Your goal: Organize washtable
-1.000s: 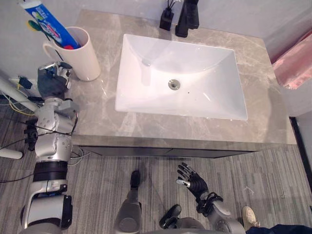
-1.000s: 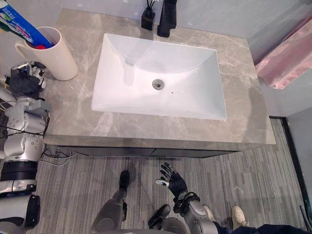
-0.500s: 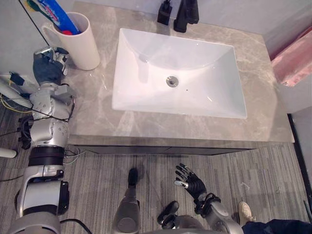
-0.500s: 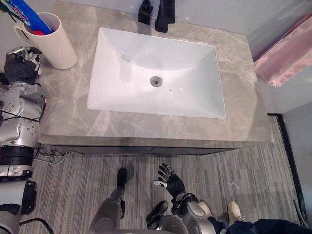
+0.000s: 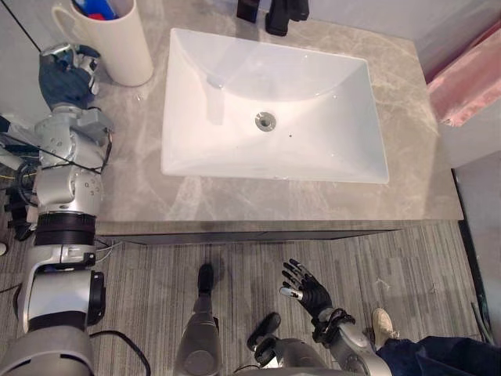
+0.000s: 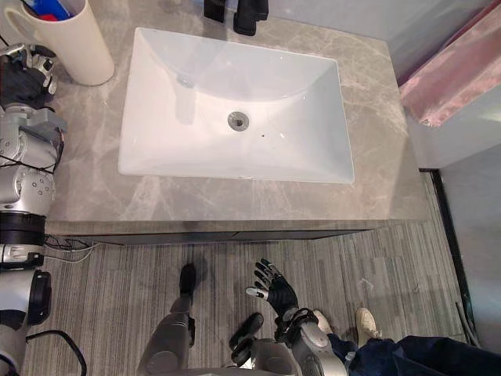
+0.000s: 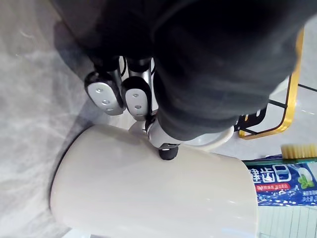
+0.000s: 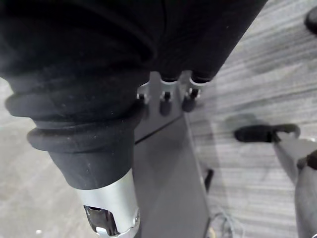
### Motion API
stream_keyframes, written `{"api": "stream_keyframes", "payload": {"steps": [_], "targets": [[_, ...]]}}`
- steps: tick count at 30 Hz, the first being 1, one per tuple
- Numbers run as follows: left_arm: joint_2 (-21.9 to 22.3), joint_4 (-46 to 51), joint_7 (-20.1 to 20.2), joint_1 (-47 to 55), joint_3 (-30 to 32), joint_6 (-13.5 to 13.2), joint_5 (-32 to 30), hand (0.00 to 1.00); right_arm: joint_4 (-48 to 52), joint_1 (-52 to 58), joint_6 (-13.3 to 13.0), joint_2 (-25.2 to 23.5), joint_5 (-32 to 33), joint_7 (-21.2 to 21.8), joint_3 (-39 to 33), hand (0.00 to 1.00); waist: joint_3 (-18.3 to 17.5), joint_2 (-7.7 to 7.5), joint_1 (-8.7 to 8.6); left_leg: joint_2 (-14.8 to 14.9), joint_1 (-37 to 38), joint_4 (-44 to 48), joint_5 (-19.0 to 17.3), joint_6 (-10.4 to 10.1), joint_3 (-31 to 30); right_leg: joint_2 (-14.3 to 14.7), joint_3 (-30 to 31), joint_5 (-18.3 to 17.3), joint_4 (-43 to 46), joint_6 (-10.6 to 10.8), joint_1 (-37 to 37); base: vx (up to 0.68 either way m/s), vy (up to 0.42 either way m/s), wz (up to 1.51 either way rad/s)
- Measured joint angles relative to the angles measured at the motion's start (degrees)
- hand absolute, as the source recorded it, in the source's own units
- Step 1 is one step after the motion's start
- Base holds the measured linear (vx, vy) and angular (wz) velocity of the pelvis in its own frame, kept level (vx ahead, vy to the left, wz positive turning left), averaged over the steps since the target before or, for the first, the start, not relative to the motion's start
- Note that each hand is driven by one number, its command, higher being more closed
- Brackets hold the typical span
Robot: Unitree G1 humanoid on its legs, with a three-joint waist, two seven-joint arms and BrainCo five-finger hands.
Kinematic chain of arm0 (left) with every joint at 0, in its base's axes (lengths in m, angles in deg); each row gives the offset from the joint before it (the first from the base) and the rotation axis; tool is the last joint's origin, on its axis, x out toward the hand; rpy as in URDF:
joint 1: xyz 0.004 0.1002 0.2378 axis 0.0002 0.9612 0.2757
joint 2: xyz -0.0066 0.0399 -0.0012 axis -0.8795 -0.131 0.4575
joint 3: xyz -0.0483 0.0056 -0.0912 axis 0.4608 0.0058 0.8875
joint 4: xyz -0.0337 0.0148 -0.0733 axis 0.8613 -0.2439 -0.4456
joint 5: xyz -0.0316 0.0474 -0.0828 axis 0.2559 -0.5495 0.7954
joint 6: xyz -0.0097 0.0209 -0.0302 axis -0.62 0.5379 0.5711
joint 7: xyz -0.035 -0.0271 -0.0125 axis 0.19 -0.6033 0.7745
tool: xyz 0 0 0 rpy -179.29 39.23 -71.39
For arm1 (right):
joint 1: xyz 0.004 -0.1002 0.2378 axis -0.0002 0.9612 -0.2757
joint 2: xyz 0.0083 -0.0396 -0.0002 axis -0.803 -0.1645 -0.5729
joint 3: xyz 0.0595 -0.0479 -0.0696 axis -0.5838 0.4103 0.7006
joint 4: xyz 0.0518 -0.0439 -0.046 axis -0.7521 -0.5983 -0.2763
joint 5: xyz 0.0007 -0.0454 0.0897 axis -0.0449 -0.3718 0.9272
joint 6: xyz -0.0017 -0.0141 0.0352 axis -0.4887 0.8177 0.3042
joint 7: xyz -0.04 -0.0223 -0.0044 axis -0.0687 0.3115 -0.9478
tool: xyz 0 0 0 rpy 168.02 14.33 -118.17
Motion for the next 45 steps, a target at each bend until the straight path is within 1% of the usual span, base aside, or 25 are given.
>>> {"api": "stream_keyframes", "payload": {"steps": [2, 6, 9, 12, 17, 19, 21, 24, 27, 33, 39, 45], "targets": [[-1.1, -2.9, 0.0, -2.7, -1.7, 0.2, 0.0, 1.00, 0.0, 0.0, 0.0, 0.0, 0.3, 0.0, 0.0, 0.00, 0.0, 0.00, -0.08, 0.0, 0.0, 0.0, 0.0, 0.0, 0.1, 0.0, 0.1, 0.0, -0.1, 0.0, 0.0, 0.04, 0.029, -0.01], [-2.5, -5.2, 0.0, -5.4, -1.9, 0.5, 0.1, 1.00, 0.1, 0.4, -0.1, -0.1, 0.4, 0.0, 0.0, 0.00, 0.0, -0.02, -0.22, 0.1, 0.0, 0.0, -0.1, -0.2, 0.6, 0.0, 0.7, 0.1, -0.2, -0.1, -0.1, 0.04, 0.035, -0.08], [-4.5, -9.0, 0.0, -9.1, -3.7, 0.7, 0.1, 1.00, 0.3, 1.4, -0.1, -0.4, 0.4, 0.0, -0.1, 0.00, 0.1, -0.20, -0.22, 0.4, 0.0, 0.0, -0.2, -0.2, 1.1, 0.2, 1.3, 0.2, -0.3, -0.1, -0.2, 0.02, 0.035, -0.08], [-6.2, -9.9, 0.1, -11.1, -3.8, 0.7, 0.2, 1.00, 1.3, 2.1, -0.1, -1.1, 0.4, 0.0, 0.0, 0.00, 0.4, -0.38, -0.36, 0.7, -0.2, 0.0, -0.2, -0.3, 1.5, 0.4, 1.7, 0.4, -0.3, -0.4, -0.7, 0.00, 0.028, -0.09], [-6.9, -13.6, 0.5, -13.6, -4.0, 1.2, 1.1, 1.00, 1.9, 2.2, -0.3, -1.1, 0.4, 0.1, -0.2, 0.00, 0.6, -0.52, -0.58, 0.8, -0.5, 0.0, -0.2, -0.3, 1.5, 0.5, 1.7, 0.4, -0.4, -0.4, -1.0, 0.01, 0.040, -0.01], [-7.5, -13.7, 1.1, -13.8, -4.0, 1.2, 1.1, 1.00, 1.9, 2.2, -0.4, -1.3, 0.4, 0.1, -0.5, 0.00, 0.8, -0.70, -0.85, 0.8, -0.5, 0.0, -0.2, -0.3, 1.5, 0.5, 1.8, 0.4, -0.4, -0.4, -1.0, 0.02, 0.041, 0.01], [-8.5, -14.3, 1.3, -13.8, -5.2, 1.2, 1.1, 1.00, 1.9, 2.3, -0.6, -1.3, 0.5, 0.1, -0.5, 0.00, 0.8, -0.75, -1.53, 0.8, -0.7, 0.0, -0.2, -0.3, 1.3, 0.6, 1.7, 0.4, -0.4, -0.4, -1.1, 0.02, 0.047, 0.02], [-8.5, -14.6, 1.3, -14.3, -5.4, 1.3, 1.1, 1.00, 1.9, 2.4, -0.7, -1.4, 0.6, 0.1, -0.5, 0.00, 0.9, -0.82, -1.55, 0.8, -0.8, 0.0, -0.2, -0.3, 1.3, 0.9, 1.7, 0.4, -0.5, -0.4, -1.1, 0.02, 0.039, 0.00], [-8.5, -15.4, 1.2, -16.0, -5.5, 1.3, 1.1, 1.00, 2.0, 2.5, -0.9, -1.7, 1.6, 0.1, -0.5, 0.00, 1.2, -1.38, -1.57, 1.0, -0.8, 0.0, -0.2, -0.3, 1.4, 0.9, 1.8, 0.4, -0.7, -0.5, -1.1, 0.02, 0.042, -0.01], [-8.6, -15.5, 1.2, -17.7, -5.6, 1.3, 1.1, 1.00, 2.2, 2.7, -1.0, -1.9, 2.1, 0.0, -1.0, 0.00, 2.3, -1.99, -1.60, 1.1, -1.1, 0.0, -0.2, -0.3, 1.4, 1.0, 1.9, 0.7, -0.7, -0.6, -1.5, 0.01, 0.048, -0.01], [-8.9, -15.5, 1.1, -18.3, -5.6, 1.2, 1.1, 1.00, 3.0, 3.1, -1.1, -2.1, 2.2, 0.0, -1.1, 0.00, 2.5, -2.16, -1.59, 1.6, -1.6, 0.0, -0.2, -0.3, 2.1, 1.4, 3.0, 2.4, -1.0, -1.1, -2.4, 0.02, 0.060, -0.07], [-9.5, -16.1, 1.1, -18.5, -5.6, 1.2, 1.1, 1.00, 4.5, 3.4, -1.2, -2.1, 2.2, 0.0, -2.1, 0.00, 2.6, -2.28, -1.60, 2.0, -1.6, 0.0, -0.2, -0.3, 2.7, 1.6, 3.4, 2.6, -1.0, -1.4, -2.8, 0.00, 0.044, -0.07]]}}
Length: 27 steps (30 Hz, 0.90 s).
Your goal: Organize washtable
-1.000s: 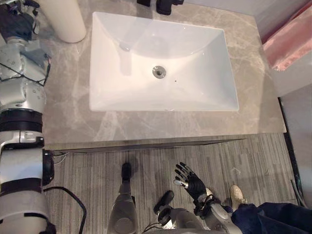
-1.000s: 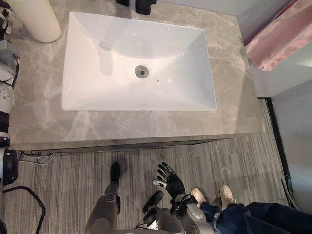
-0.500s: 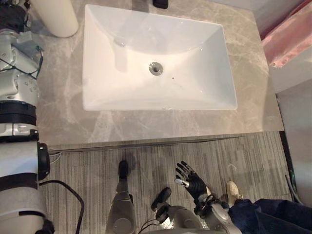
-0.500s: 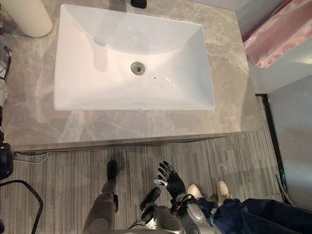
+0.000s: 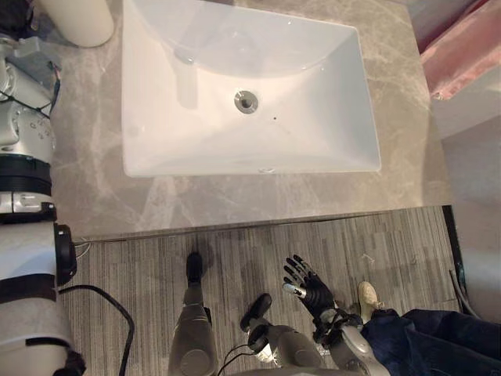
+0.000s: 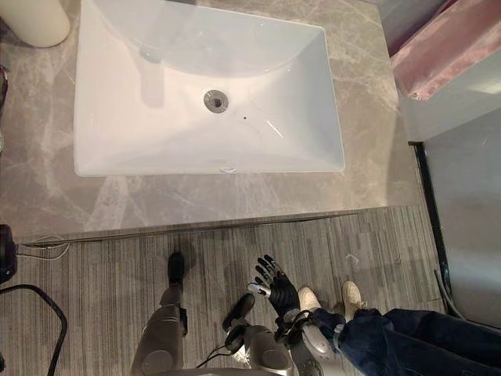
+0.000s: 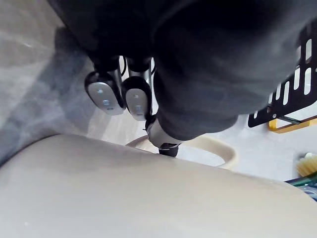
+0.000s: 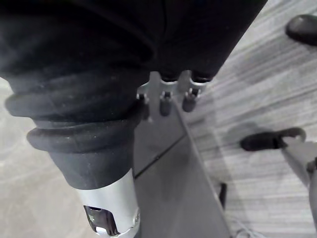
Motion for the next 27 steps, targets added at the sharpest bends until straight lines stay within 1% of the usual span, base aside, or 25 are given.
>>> {"api": "stream_keyframes", "payload": {"steps": [2, 3, 4, 5, 6, 8, 27], "targets": [[0.6, 0.4, 0.0, 0.2, 0.9, -0.6, 0.0, 1.00, 0.0, -0.2, 0.0, -0.1, 0.1, 0.0, 0.1, 0.00, 0.3, -0.31, 0.06, 0.2, 0.0, 0.0, -0.2, -0.2, 0.2, 0.2, 0.2, 0.0, -0.1, 0.0, -0.1, 0.00, 0.028, -0.04], [1.5, 1.6, -0.7, -0.2, 1.9, -0.7, -0.4, 1.00, 0.0, -0.3, -0.1, -0.3, 0.2, -0.1, 0.3, 0.00, 0.7, -0.58, 0.06, 0.3, -0.1, 0.0, -0.2, -0.3, 0.3, 0.3, 0.4, 0.0, -0.3, 0.0, -0.2, -0.01, 0.039, -0.03], [1.3, 1.6, -2.0, -1.7, 0.8, -0.6, -0.6, 1.00, 0.0, -0.2, -0.4, -0.1, 0.2, 0.0, 0.9, 0.00, 1.1, -0.98, 0.33, 0.4, -0.1, 0.0, -0.1, -0.5, 0.3, 0.4, 0.4, 0.0, -0.5, 0.0, -0.1, -0.01, 0.037, -0.03], [1.0, 1.2, -2.2, -2.1, 0.1, -0.6, -0.7, 1.00, 0.0, -0.2, -0.4, -0.1, 0.2, 0.0, 0.9, 0.00, 1.1, -1.01, 0.37, 0.4, -0.1, 0.0, -0.1, -0.5, 0.3, 0.4, 0.5, 0.0, -0.5, 0.0, -0.1, 0.00, 0.031, -0.03], [0.2, -0.8, -2.3, -4.0, -2.1, -0.6, -0.8, 1.00, 0.0, -0.1, -0.3, 0.1, 0.3, -0.1, 0.8, 0.00, 1.2, -1.09, 0.28, 0.4, -0.1, 0.0, 0.0, -0.4, 0.3, 0.4, 0.6, 0.0, -0.5, 0.0, -0.1, 0.00, 0.000, 0.00], [-0.2, -1.3, -2.2, -5.0, -2.4, -0.6, -1.2, 1.00, 0.0, 0.0, -0.3, 0.0, 0.4, 0.0, 0.5, 0.00, 1.2, -1.09, 0.03, 0.4, -0.1, 0.0, 0.1, -0.3, 0.4, 0.4, 0.7, 0.0, -0.5, 0.0, -0.2, 0.02, 0.044, -0.02], [-0.2, -1.6, -2.0, -4.8, -2.4, -0.6, -1.1, 1.00, 0.0, 0.0, -0.3, 0.0, 0.4, 0.0, 0.4, 0.00, 1.2, -1.11, 0.01, 0.4, 0.5, 0.0, 0.2, -0.3, 0.3, 0.4, 0.8, 0.0, -0.7, 0.0, 0.5, 0.02, 0.036, 0.00]]}}
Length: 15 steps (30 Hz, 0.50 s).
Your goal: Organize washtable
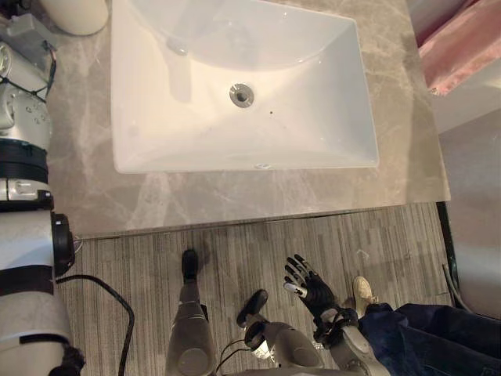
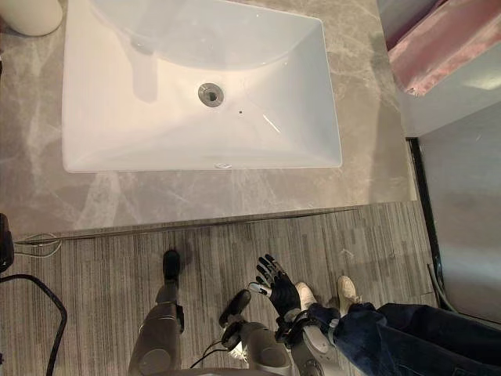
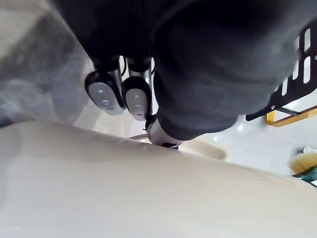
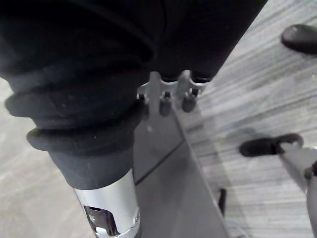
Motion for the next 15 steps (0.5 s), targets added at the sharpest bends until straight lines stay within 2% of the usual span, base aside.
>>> {"api": "stream_keyframes", "payload": {"steps": [8, 11, 13, 15], "targets": [[0.4, 1.3, 1.1, 4.4, 0.9, -0.2, 0.0, 1.00, -0.1, -0.1, 0.1, 0.0, 0.0, 0.0, 0.2, 0.00, 0.0, 0.08, 0.16, -0.6, 1.3, 0.0, 0.0, -0.1, -0.7, -0.2, -1.1, -0.1, -0.3, 0.2, 1.9, 0.01, 0.044, 0.06], [2.1, 2.8, 1.1, 8.0, 3.4, -0.4, 0.0, 1.00, -0.1, -0.2, 0.2, 0.0, -0.1, 0.0, 0.1, 0.00, 0.0, 0.56, 0.18, -1.5, 2.5, 0.0, 0.0, -0.1, -1.7, -0.9, -2.1, -1.5, -0.1, 0.9, 3.6, 0.02, 0.055, 0.23], [3.7, 4.7, 1.1, 11.6, 5.4, -0.6, 0.0, 1.00, -0.3, -0.2, 0.2, 0.0, -0.1, 0.0, 0.0, 0.00, -0.3, 1.90, 0.30, -2.0, 2.8, 0.0, -0.1, -0.3, -2.4, -1.2, -2.7, -1.8, 0.1, 1.2, 4.4, 0.01, 0.058, 0.23], [6.2, 6.2, 1.1, 16.3, 7.1, -0.8, 0.0, 1.00, -1.1, -0.4, 0.3, 0.0, -0.1, 0.0, 0.1, 0.00, -1.2, 4.06, 1.33, -2.5, 3.6, 0.0, 0.0, -0.1, -2.6, -1.6, -2.9, -1.9, 0.1, 1.4, 5.3, 0.01, 0.071, 0.10]]}}
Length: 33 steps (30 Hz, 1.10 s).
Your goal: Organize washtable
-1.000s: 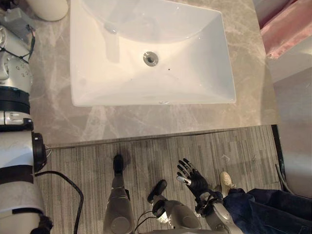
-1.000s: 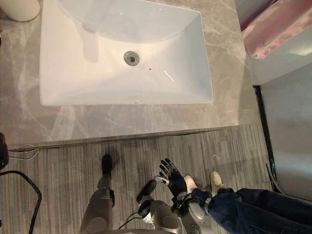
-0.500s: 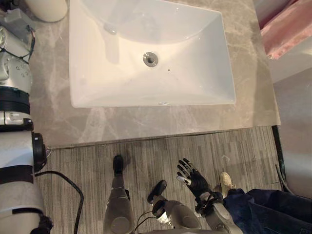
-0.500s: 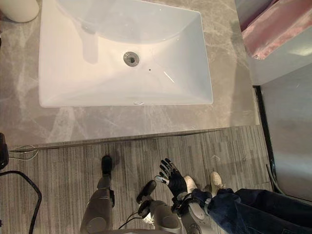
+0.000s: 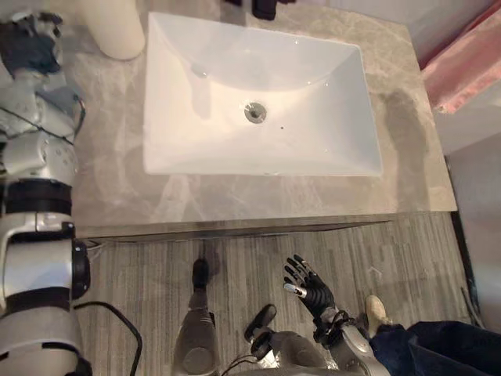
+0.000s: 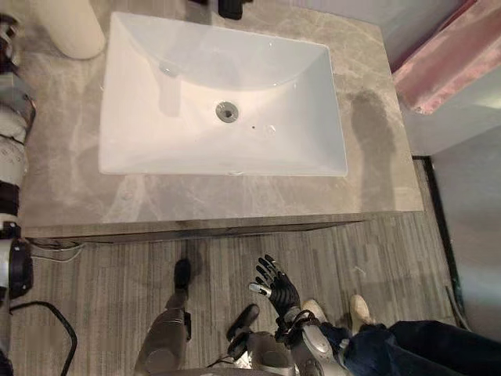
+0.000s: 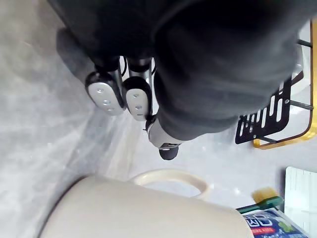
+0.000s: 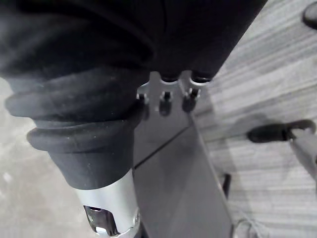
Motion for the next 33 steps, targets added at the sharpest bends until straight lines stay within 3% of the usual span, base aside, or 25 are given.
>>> {"api": "stream_keyframes", "payload": {"steps": [6, 11, 21, 33], "targets": [[4.9, 2.6, 0.0, 10.1, 2.5, 0.0, 0.1, 1.00, -2.8, -1.4, 0.1, 0.1, 0.0, 0.0, 0.0, 0.00, -3.6, 4.92, 0.32, -0.9, 2.1, 0.0, -0.2, -0.2, -1.5, -0.6, -1.6, -0.8, 0.2, 0.8, 2.9, 0.00, 0.043, 0.17], [6.7, 6.1, 0.1, 15.3, 3.1, 0.0, 0.1, 1.00, -5.9, -2.2, 0.2, 0.1, 0.0, 0.0, 0.0, 0.00, -6.1, 6.40, 0.36, -1.0, 3.3, 0.0, -0.4, -0.5, -2.2, -0.6, -2.1, -1.3, 0.7, 0.8, 4.1, -0.03, 0.027, 0.07], [18.1, 14.4, 1.6, 28.6, 2.6, 0.0, 0.0, 1.00, -10.8, -5.5, 0.2, 0.4, -0.1, -0.1, 0.1, 0.00, -11.0, 10.02, 0.30, -1.1, 4.6, -0.1, -0.4, -0.5, -3.4, -0.5, -3.1, -1.5, 0.7, 0.7, 5.9, -0.04, 0.024, 0.06], [18.8, 16.7, 2.6, 29.9, 2.1, 0.0, -0.1, 1.00, -11.6, -5.6, 0.2, 2.4, -1.0, -0.3, 0.1, 0.00, -12.4, 10.47, -0.39, -0.4, 4.0, -0.1, -0.4, -0.5, -1.7, -0.5, -1.2, -1.4, 0.7, 0.6, 4.2, -0.03, 0.021, -0.08]]}}
